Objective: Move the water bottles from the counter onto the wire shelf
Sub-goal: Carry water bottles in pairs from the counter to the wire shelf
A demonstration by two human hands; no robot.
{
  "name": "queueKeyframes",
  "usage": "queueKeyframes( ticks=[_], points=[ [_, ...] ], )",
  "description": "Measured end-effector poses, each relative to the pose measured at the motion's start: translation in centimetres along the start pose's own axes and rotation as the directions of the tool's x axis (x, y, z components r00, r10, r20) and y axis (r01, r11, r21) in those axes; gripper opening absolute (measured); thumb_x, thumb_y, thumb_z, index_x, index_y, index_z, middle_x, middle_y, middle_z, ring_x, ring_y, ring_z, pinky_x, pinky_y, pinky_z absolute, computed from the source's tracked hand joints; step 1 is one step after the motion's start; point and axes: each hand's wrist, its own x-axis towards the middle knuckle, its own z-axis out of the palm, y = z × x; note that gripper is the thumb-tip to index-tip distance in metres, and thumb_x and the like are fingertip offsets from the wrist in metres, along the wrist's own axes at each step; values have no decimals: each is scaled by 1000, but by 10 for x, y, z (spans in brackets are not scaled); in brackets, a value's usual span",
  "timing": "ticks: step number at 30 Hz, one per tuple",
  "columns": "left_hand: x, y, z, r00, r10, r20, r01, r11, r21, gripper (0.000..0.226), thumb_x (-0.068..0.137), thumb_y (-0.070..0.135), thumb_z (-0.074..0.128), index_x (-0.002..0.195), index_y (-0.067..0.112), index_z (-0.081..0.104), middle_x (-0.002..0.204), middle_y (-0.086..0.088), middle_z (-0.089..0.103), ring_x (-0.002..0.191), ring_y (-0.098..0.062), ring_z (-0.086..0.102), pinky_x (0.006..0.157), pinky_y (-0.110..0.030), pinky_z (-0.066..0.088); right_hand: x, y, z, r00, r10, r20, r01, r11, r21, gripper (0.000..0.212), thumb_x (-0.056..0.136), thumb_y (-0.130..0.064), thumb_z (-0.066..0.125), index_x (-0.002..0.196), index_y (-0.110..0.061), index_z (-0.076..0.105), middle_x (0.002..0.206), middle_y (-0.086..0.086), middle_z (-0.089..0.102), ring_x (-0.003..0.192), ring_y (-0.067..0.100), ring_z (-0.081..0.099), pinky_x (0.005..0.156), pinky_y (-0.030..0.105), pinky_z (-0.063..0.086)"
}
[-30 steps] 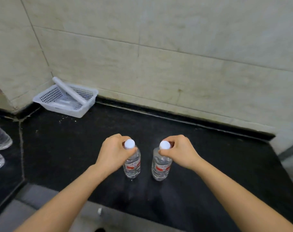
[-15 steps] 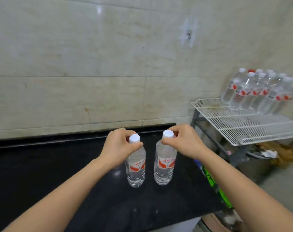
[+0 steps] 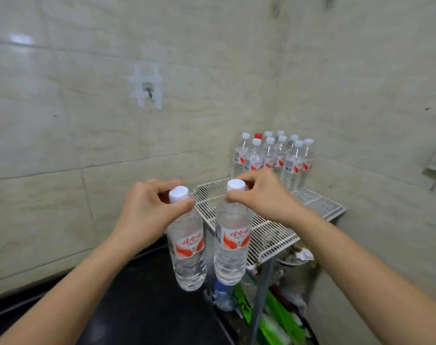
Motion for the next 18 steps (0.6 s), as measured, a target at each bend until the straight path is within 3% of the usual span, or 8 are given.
queueKeyframes(
  ticks=[3,6,10,13,16,18],
  points=[
    [38,11,31,1000,12,14,-11,999,-41,28,64,27,79,70,4,65,69,-1,61,65,-11,52,67,-45,54,25,23,-29,999,17,-41,-17,1000,0,21,71,-22,76,61,-7,67,48,-8,46,47,4,38,48,22,31],
    [72,21,62,998,58,26,-57,997,-61,12,69,19,80,70,16,68,74,5,58,66,-11,53,69,-47,55,50,43,-55,998,12,-66,-13,1000,-15,31,71,-21,76,49,-17,55,46,-9,39,46,6,33,48,23,27],
    [115,26,104,994,100,54,-97,993,-62,19,71,22,76,68,22,57,67,0,56,62,-9,47,62,-32,43,86,70,-88,997,-13,-75,11,999,-30,40,74,-18,74,51,-15,41,53,0,27,51,11,25,51,29,18],
    [143,28,137,992,104,77,-102,994,-26,29,73,24,73,63,5,54,58,-9,51,58,-9,42,57,-32,39,114,94,-109,999,-16,-47,13,997,-78,37,76,-19,72,56,-11,42,53,-1,27,47,9,25,46,23,20],
    [163,27,172,995,88,46,-88,996,-5,24,74,25,74,64,11,57,64,-15,60,61,-11,47,59,-41,48,143,125,-128,1000,-2,-4,2,987,-161,34,76,-24,72,58,-12,45,54,-2,32,49,10,31,50,26,26],
    [177,23,195,994,87,65,-88,996,21,27,74,30,72,69,5,61,65,-18,61,58,-11,45,56,-42,47,161,145,-139,999,2,36,6,976,-217,33,76,-26,72,61,-8,48,56,-1,34,51,12,33,51,28,28]
  ],
)
